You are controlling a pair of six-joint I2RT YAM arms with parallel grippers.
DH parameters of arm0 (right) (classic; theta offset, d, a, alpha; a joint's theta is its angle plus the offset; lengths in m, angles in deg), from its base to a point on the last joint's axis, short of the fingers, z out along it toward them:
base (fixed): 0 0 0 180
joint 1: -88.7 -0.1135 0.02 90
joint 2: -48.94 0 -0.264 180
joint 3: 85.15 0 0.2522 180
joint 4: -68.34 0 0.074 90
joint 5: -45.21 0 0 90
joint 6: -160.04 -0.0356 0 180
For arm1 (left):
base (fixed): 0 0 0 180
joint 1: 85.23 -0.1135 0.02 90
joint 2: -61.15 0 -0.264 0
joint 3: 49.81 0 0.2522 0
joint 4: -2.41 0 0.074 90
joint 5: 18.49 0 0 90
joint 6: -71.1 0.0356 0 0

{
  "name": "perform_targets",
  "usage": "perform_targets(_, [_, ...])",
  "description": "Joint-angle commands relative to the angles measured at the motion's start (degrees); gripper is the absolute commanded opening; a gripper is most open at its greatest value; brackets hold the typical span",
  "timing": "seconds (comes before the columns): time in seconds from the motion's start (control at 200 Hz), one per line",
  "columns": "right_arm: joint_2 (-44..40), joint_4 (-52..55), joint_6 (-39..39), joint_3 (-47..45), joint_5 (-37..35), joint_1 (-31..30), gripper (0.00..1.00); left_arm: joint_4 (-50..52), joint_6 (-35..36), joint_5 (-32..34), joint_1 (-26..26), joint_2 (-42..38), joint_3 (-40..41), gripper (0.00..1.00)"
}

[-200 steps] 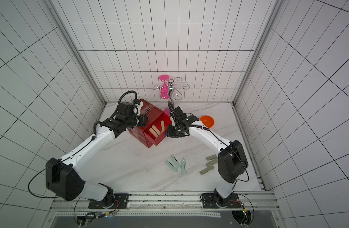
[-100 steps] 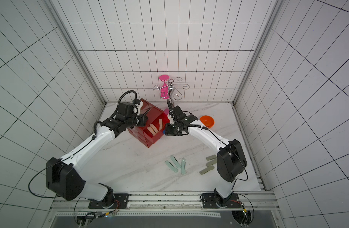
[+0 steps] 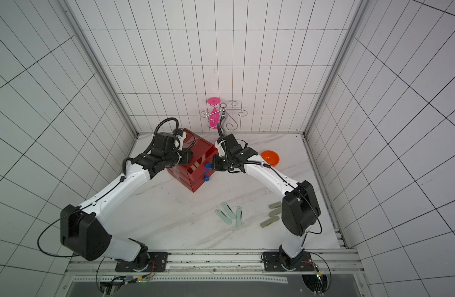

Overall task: Place the fruit knives into the drawer by color
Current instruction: Close the drawer in the storage box.

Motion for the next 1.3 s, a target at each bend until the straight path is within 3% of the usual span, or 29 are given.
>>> perform_targets(0.0, [1.9,-4.4,0.3,7.1,2.5,-0.7,0.0,10.8,0.6,-0.3,0.4,3.7,2.5,0.0])
perform_targets(0.875, [6.4,-16.5,-3.7,4.9,3.3,-0.6,0.0,10.9,0.6,-0.3,0.4,3.8,2.5,0.0])
perform_targets(1.129, [0.7,-16.8,-3.8,-1.8,0.2,-0.2,0.03,11.0,0.6,0.0,0.4,3.4,2.5,0.0])
perform_targets(1.299, [-4.6,-18.1,-5.3,-9.1,-1.0,-0.1,0.13,11.0,0.6,0.1,0.4,3.4,2.4,0.0])
